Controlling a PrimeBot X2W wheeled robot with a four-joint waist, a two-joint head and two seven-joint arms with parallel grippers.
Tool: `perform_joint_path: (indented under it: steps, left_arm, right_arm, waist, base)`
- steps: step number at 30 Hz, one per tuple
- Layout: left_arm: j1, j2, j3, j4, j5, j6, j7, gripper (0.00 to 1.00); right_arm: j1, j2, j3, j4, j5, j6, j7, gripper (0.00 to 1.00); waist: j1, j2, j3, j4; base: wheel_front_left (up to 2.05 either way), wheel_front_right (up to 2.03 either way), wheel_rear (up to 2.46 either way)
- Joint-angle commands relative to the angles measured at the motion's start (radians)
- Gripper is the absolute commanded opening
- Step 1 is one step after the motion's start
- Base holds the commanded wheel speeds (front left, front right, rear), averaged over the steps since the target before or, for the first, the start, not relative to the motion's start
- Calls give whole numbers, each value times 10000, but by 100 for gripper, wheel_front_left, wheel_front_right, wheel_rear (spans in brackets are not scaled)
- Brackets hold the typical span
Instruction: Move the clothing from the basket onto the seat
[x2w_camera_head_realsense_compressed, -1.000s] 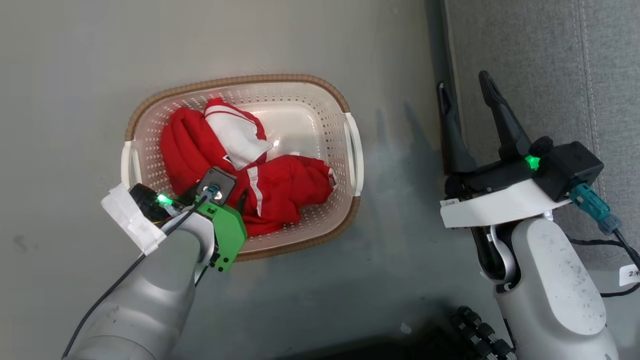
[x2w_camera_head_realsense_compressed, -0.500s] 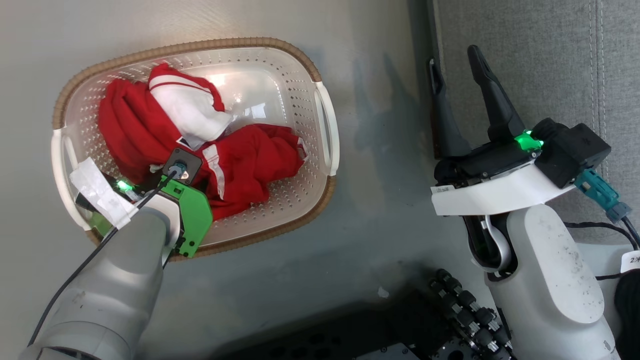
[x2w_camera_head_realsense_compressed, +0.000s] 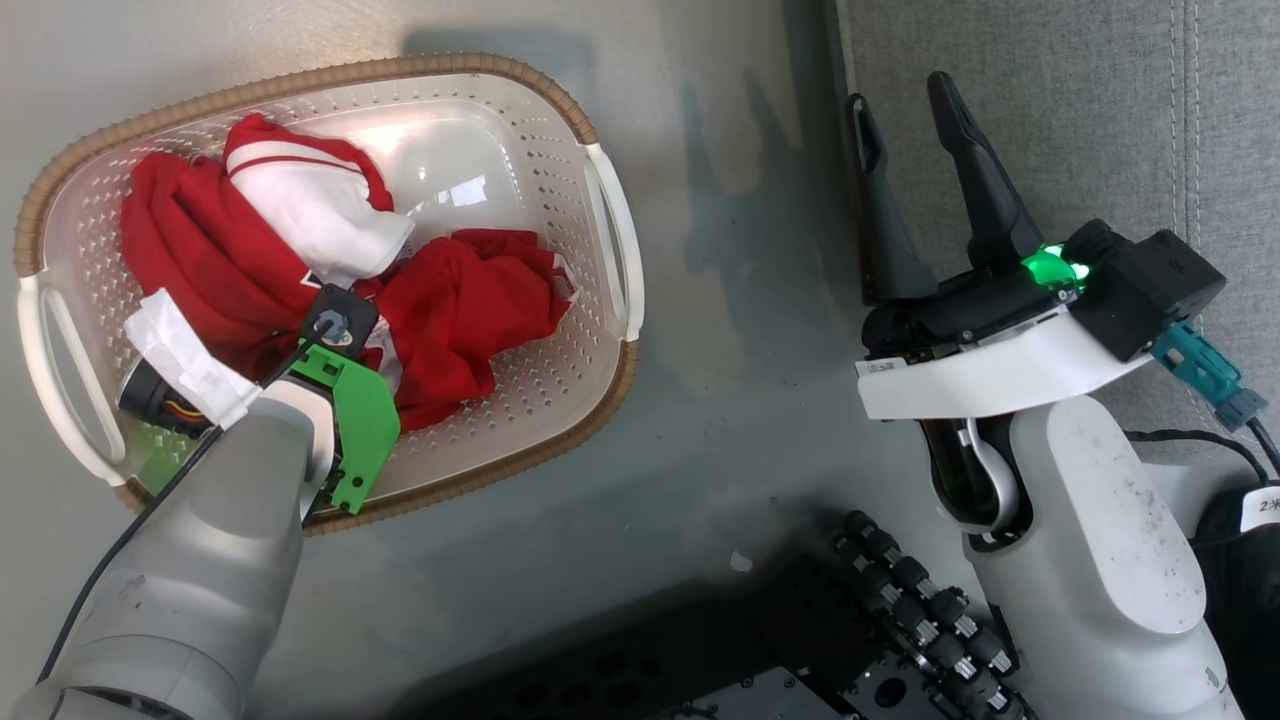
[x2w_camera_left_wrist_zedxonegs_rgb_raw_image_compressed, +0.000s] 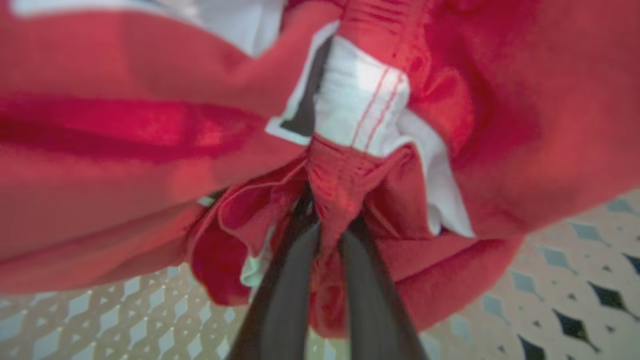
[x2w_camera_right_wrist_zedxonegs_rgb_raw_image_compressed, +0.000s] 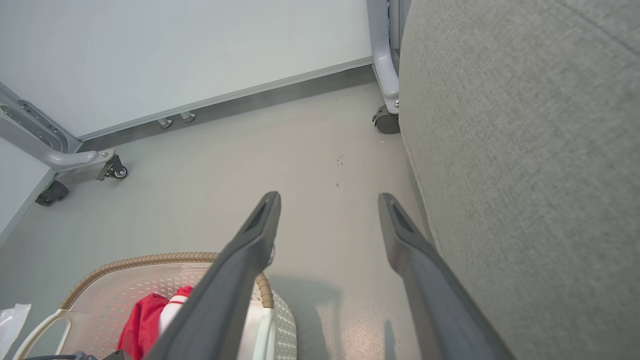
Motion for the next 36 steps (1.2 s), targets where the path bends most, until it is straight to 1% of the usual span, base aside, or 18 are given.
perform_joint_path:
  steps: [1, 9, 15, 19, 29, 36]
  left_arm:
    - [-193, 86, -53, 9, -59, -4, 62, 0]
    - [-37, -171, -253, -22, -130, -62, -363, 0]
    - [370, -477, -431, -192, -385, -88, -1050, 0]
    - [724, -690, -778, -531, -747, -96, -1371, 0]
    - [1273, -703, -1416, -1734, -1931, -88, -2420, 0]
    - [1426, -633, -1294, -2605, -2499, -89, -3007, 0]
  right_arm:
    - [-86, -10, -36, 20, -20, 1, -46, 100]
    - [68, -11, -278, 95, -280, 1, -46, 100]
    - [321, -13, -607, 202, -540, 1, -42, 100]
    - [565, -20, -780, 294, -758, 1, -40, 100]
    - [1240, -20, -1078, 613, -1134, 1, -41, 100]
    - [1669, -19, -1302, 701, -1445, 1, -41, 100]
  waist:
    - [-1, 0, -40, 34]
    - [-1, 0, -629, 293]
    - [-1, 0, -1570, 647]
    - [-1, 0, -2248, 897]
    - [-1, 0, -3841, 1449]
    - [-1, 0, -4800, 1746]
  base:
    - [0, 0, 0]
    - [0, 0, 0]
    - [0, 0, 0]
    - [0, 0, 0]
    - [0, 0, 0]
    - [0, 0, 0]
